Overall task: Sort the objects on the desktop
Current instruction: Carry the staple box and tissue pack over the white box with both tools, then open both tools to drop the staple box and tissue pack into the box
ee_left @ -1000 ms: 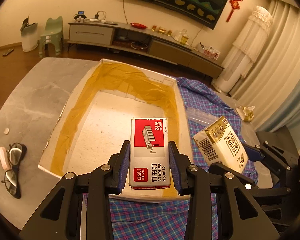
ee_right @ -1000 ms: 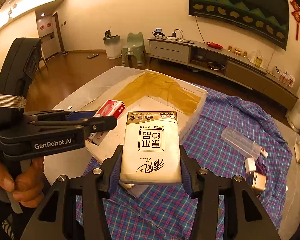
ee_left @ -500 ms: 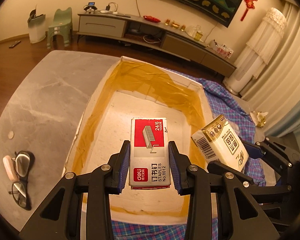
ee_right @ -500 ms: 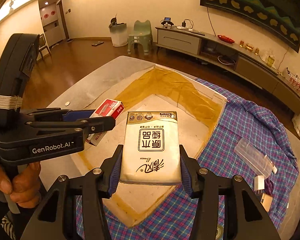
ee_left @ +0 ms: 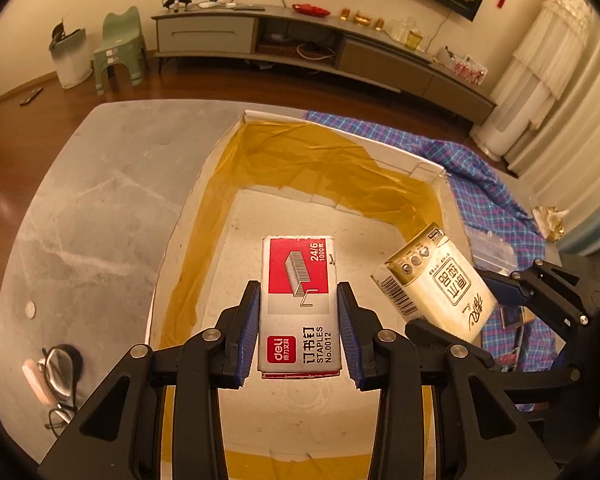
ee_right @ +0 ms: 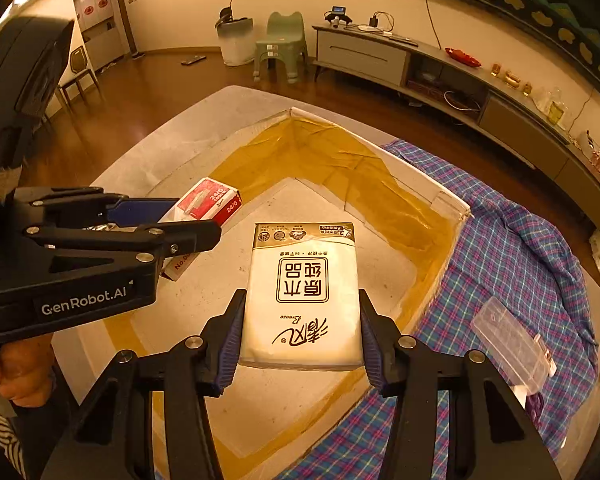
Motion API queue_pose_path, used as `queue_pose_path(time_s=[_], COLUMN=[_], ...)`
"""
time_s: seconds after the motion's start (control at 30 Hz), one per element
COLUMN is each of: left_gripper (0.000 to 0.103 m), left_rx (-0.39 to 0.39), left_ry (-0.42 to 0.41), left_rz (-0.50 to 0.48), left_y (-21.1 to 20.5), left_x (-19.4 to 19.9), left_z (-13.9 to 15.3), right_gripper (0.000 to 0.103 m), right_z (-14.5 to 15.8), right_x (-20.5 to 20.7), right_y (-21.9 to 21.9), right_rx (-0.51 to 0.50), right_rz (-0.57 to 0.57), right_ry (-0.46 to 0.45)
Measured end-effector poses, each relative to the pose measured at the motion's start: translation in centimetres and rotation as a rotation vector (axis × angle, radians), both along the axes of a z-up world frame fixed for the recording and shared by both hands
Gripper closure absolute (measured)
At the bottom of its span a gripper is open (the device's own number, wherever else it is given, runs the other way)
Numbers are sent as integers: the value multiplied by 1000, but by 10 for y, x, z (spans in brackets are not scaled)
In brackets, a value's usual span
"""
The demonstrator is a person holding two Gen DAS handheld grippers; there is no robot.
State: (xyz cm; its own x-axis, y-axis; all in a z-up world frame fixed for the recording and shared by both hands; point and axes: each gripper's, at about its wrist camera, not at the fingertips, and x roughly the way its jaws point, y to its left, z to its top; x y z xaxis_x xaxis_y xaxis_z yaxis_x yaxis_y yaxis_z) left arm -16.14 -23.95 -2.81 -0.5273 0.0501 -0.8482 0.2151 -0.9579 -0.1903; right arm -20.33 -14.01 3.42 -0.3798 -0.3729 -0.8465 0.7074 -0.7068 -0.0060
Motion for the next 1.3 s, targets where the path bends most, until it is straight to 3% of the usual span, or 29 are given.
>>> queue_pose_path(time_s=[0.4, 0.9, 1.3], left_gripper=[64, 62, 62], left_rx=[40, -17, -57], left_ry=[-178, -252, -242], left_rz=[21, 31, 30], left_y=[-16, -19, -17], left_x=[-65, -98, -82], left_z=[-46, -79, -64], right_gripper=[50, 50, 44], right_z=[-31, -62, -44], right_x=[-51, -82, -74], right_y=[-28, -50, -36], right_rx=[132, 315, 245], right_rz=[60, 106, 73], right_ry=[-74, -110, -102])
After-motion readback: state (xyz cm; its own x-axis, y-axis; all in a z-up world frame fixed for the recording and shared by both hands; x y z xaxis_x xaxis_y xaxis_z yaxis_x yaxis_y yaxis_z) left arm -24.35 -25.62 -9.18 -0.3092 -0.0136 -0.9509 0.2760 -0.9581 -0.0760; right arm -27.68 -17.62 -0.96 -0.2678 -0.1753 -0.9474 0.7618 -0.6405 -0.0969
